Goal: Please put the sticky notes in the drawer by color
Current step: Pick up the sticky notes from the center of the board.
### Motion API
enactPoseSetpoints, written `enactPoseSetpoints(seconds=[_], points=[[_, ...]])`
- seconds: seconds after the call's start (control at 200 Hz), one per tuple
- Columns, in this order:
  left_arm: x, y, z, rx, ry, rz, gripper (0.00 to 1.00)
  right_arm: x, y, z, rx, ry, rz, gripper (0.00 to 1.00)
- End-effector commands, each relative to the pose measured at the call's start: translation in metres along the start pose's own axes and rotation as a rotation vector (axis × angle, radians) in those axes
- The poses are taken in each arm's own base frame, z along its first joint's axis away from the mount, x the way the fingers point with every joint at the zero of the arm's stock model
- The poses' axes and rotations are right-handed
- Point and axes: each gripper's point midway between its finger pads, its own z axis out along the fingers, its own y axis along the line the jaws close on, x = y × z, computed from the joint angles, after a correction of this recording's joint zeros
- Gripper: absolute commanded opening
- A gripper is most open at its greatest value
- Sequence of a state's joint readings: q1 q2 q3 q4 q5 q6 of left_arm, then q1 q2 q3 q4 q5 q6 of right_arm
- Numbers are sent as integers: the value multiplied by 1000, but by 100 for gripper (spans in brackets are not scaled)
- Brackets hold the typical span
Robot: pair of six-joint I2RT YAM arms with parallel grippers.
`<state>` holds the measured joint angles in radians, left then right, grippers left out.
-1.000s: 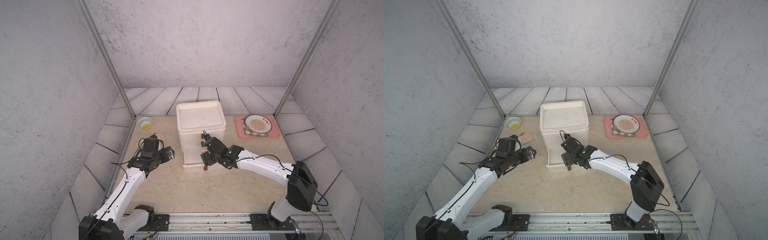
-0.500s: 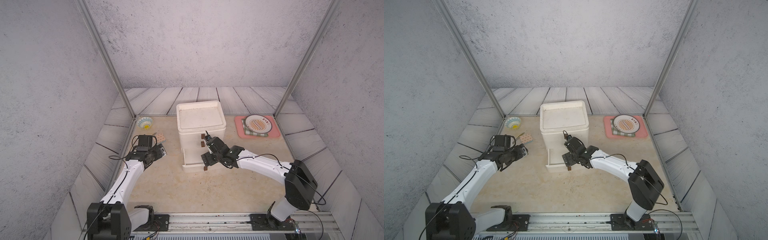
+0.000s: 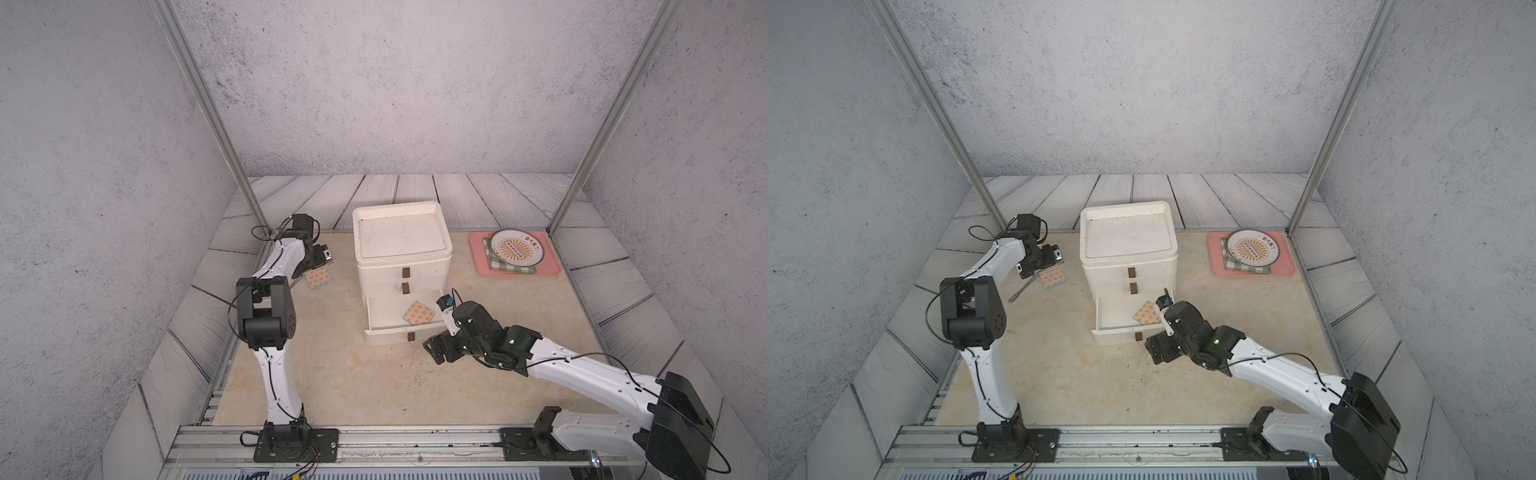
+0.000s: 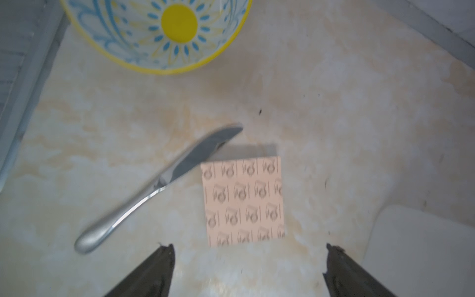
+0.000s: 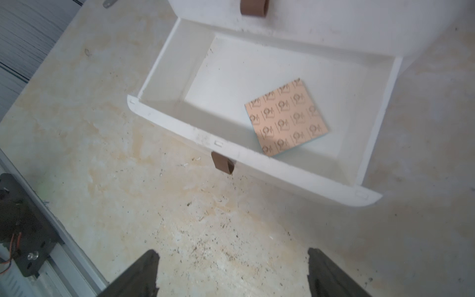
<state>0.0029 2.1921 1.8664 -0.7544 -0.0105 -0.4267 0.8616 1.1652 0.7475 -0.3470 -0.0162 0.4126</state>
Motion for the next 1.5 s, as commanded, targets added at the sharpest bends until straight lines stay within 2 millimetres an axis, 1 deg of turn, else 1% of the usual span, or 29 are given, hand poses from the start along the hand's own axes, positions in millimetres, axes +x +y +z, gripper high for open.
enactPoseSetpoints(seconds=[0.0, 0.035, 0.105, 0.2, 0.36, 0.54, 0.731, 0.771, 0.846, 0.946, 1.071, 1.226, 1.331, 1.436, 1.496], points=[[23, 9, 10, -44, 169, 50, 96, 1, 1, -11, -23, -42, 25, 92], [22, 5, 12, -38, 179, 52, 96, 3, 0, -10, -23, -46, 29, 92], [20, 7, 14, -71, 181, 50, 98, 8, -2, -9, -23, -47, 34, 92], [23, 1, 22, -37, 194, 55, 98, 11, -2, -5, -27, -37, 35, 93], [34, 4, 38, -46, 239, 55, 99, 13, -1, 1, -33, -17, 25, 92], [42, 6, 56, -55, 269, 55, 100, 11, 1, 2, -42, -16, 20, 93], [45, 11, 64, -84, 277, 49, 100, 15, 0, 3, -36, -8, 23, 93], [46, 8, 67, -70, 282, 46, 99, 16, -1, 3, -33, -9, 24, 93], [50, 7, 70, -61, 294, 40, 92, 17, -3, 3, -26, -11, 24, 93], [48, 5, 67, -44, 279, 30, 89, 18, -4, 1, -18, -7, 19, 93], [46, 2, 56, -17, 251, 22, 84, 18, -8, -2, 2, -21, 21, 93], [41, -3, 29, 14, 205, 23, 82, 20, -10, -1, 8, -17, 24, 93], [39, -7, 2, 34, 171, 30, 82, 20, -10, -2, 4, -21, 26, 93], [37, -14, -37, 61, 110, 45, 82, 21, -11, -1, 9, -21, 30, 93], [40, -19, -61, 80, 79, 58, 82, 22, -11, -2, 10, -21, 29, 93]])
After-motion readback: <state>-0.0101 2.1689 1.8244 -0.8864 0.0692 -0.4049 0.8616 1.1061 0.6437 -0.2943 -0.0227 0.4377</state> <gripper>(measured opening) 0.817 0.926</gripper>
